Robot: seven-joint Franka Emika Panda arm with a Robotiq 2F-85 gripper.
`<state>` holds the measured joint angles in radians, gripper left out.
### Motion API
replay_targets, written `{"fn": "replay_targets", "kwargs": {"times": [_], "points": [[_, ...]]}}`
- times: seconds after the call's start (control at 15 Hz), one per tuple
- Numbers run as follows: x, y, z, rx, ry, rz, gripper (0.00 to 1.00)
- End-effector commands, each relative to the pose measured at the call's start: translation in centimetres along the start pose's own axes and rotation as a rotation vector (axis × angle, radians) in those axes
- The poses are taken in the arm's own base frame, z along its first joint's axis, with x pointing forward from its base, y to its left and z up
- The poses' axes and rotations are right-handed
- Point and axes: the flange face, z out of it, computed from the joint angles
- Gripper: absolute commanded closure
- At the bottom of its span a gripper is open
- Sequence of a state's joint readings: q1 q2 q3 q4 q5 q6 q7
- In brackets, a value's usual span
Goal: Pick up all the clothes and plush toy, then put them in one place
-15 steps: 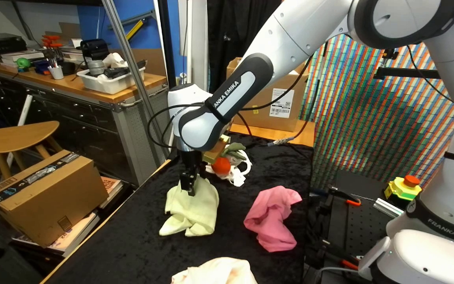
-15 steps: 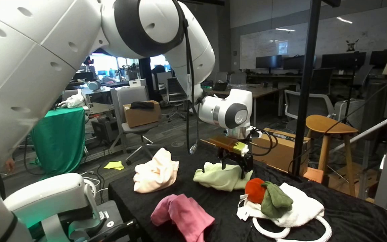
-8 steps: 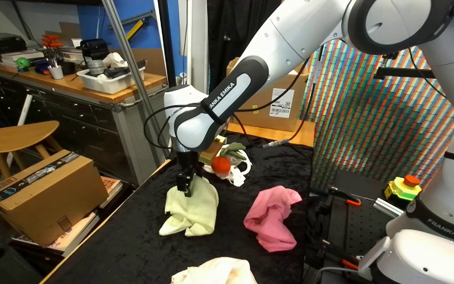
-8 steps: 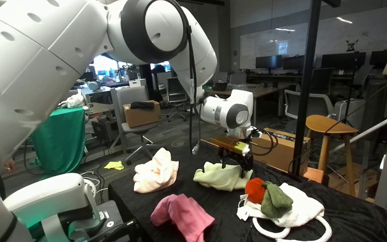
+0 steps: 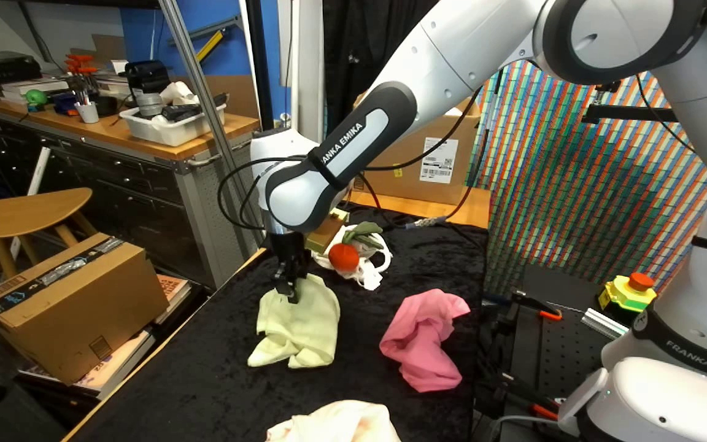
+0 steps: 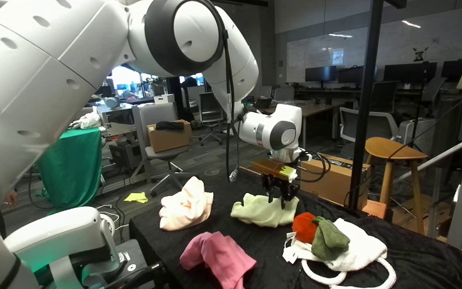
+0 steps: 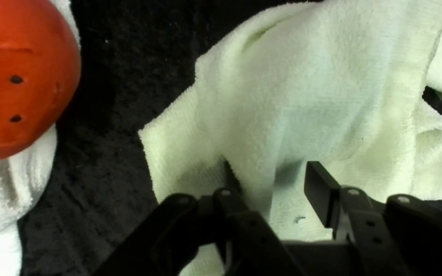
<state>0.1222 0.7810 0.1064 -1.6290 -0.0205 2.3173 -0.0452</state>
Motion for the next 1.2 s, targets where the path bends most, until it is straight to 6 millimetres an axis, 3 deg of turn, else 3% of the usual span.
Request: {"fn": "replay_targets", "kwargs": {"times": [0.0, 0.07, 0.33, 0.6, 1.13], "points": [[0.4, 0.1, -0.5, 0.035, -0.016, -0.013, 0.81], [0.2, 0.1, -0.8, 0.04, -0.019, -0.015, 0.89], [-1.0, 0.2, -2.5, 0.068, 0.006, -0.042, 0.98], [-3.0, 0.6, -5.3, 0.111, 0.052, -0.06, 0.92], [-10.6, 4.2, -12.5, 0.165, 0.207, 0.023, 0.92]]}}
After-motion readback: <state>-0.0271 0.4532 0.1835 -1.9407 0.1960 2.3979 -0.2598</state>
